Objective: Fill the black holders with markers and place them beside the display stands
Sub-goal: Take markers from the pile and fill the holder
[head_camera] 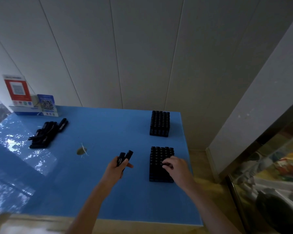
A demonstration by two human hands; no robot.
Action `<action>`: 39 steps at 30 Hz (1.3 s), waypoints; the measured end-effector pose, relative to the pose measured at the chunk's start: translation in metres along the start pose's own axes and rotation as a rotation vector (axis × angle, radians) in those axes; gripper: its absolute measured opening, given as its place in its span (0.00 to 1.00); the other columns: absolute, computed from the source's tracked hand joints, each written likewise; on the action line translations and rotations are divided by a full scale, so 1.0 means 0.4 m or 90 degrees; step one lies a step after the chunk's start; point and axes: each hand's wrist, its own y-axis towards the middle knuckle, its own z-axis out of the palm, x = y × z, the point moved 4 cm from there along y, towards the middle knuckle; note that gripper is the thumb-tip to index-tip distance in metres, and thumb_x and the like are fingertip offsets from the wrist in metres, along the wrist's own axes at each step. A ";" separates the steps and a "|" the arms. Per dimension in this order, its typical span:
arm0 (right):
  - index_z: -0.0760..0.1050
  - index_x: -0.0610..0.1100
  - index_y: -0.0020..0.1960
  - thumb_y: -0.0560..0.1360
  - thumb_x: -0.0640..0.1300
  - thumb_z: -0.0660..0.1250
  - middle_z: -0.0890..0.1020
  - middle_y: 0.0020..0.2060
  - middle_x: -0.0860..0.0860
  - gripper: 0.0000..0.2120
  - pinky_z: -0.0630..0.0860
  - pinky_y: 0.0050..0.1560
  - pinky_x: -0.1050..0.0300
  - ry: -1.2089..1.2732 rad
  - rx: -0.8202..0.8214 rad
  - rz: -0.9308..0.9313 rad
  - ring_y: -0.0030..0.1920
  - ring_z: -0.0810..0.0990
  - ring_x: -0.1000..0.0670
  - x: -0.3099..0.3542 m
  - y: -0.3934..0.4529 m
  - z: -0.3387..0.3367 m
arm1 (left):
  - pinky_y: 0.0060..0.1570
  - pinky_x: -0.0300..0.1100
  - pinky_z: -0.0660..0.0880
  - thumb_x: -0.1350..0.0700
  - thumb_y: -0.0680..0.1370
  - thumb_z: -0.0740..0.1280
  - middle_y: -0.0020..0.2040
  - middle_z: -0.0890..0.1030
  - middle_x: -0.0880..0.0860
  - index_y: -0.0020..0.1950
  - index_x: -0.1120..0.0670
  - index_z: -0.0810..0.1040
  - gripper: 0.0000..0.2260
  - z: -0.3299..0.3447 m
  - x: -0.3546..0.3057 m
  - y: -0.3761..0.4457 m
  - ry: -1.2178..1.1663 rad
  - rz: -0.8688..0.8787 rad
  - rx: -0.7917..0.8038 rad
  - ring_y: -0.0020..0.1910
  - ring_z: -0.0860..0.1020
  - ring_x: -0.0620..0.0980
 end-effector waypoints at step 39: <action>0.82 0.38 0.50 0.73 0.35 0.74 0.86 0.44 0.43 0.07 0.83 0.48 0.52 0.492 0.074 0.142 0.44 0.86 0.43 0.067 0.004 -0.124 | 0.26 0.35 0.63 0.55 0.82 0.66 0.40 0.79 0.51 0.54 0.58 0.78 0.07 0.131 -0.027 -0.008 0.033 -0.009 0.120 0.27 0.65 0.43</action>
